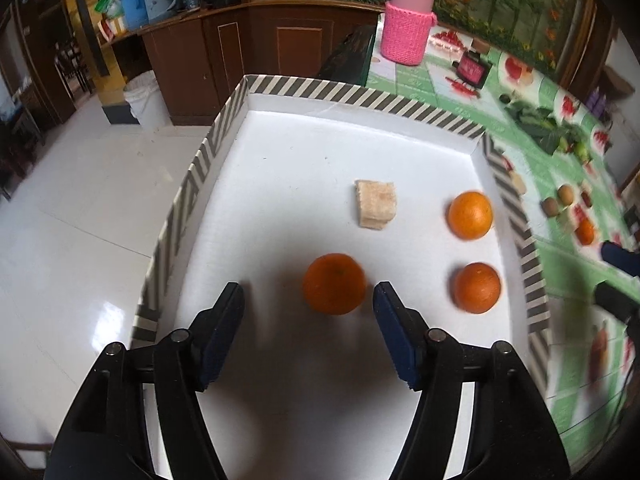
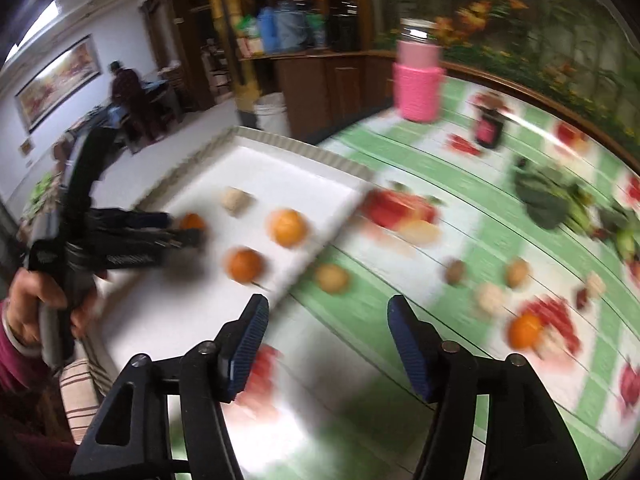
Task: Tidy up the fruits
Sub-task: 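Move both tools back to the table toward the brown kiwis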
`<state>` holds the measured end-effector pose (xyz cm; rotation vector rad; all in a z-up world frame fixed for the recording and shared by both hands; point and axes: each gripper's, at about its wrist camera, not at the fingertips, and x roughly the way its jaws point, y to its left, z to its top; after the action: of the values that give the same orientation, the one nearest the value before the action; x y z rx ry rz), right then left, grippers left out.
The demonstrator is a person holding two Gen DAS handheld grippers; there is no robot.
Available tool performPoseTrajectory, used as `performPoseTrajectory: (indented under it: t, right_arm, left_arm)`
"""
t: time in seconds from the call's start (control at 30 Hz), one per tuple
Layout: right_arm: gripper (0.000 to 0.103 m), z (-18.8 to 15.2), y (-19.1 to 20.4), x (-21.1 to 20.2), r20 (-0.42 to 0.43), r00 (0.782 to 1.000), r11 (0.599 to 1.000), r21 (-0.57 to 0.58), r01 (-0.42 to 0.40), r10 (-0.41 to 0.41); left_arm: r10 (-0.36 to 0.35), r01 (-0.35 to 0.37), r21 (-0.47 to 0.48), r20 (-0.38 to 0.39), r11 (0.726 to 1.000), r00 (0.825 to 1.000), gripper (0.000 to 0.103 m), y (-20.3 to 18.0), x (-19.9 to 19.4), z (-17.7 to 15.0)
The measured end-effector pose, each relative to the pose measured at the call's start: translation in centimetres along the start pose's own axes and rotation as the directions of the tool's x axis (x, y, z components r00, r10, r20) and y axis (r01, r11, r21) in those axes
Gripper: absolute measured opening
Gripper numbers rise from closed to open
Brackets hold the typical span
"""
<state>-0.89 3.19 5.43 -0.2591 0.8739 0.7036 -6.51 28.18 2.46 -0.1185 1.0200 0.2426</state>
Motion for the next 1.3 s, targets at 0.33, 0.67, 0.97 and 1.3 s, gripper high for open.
performPoseTrajectory:
  t: [0.33, 0.67, 0.97, 1.3]
  right_arm:
    - [0.064, -3.6, -4.4, -0.4, -0.044, 0.999, 0.994, 0.105, 0.034, -0.029]
    - [0.064, -3.6, -4.7, -1.8, -0.006, 1.000, 0.997, 0.071, 0.029, -0.029]
    - [0.064, -6.0, -9.0, -3.2, -0.031, 0.997, 0.985, 0.156, 0.079, -0.075]
    - [0.064, -5.4, -9.8, -2.3, -0.041, 0.998, 0.987, 0.152, 0.059, -0.054]
  left_arm:
    - [-0.113, 0.114, 0.002, 0.063, 0.994, 0.992, 0.068, -1.5, -3.2, 0.6]
    - [-0.288, 0.264, 0.317, 0.030, 0.911, 0.957, 0.070, -14.0, -4.6, 1.1]
    - [-0.199, 0.205, 0.677, -0.088, 0.707, 0.976, 0.070, -19.2, -1.3, 2.7]
    - [-0.082, 0.193, 0.862, -0.176, 0.469, 0.981, 0.069, -21.4, 1.0, 1.7]
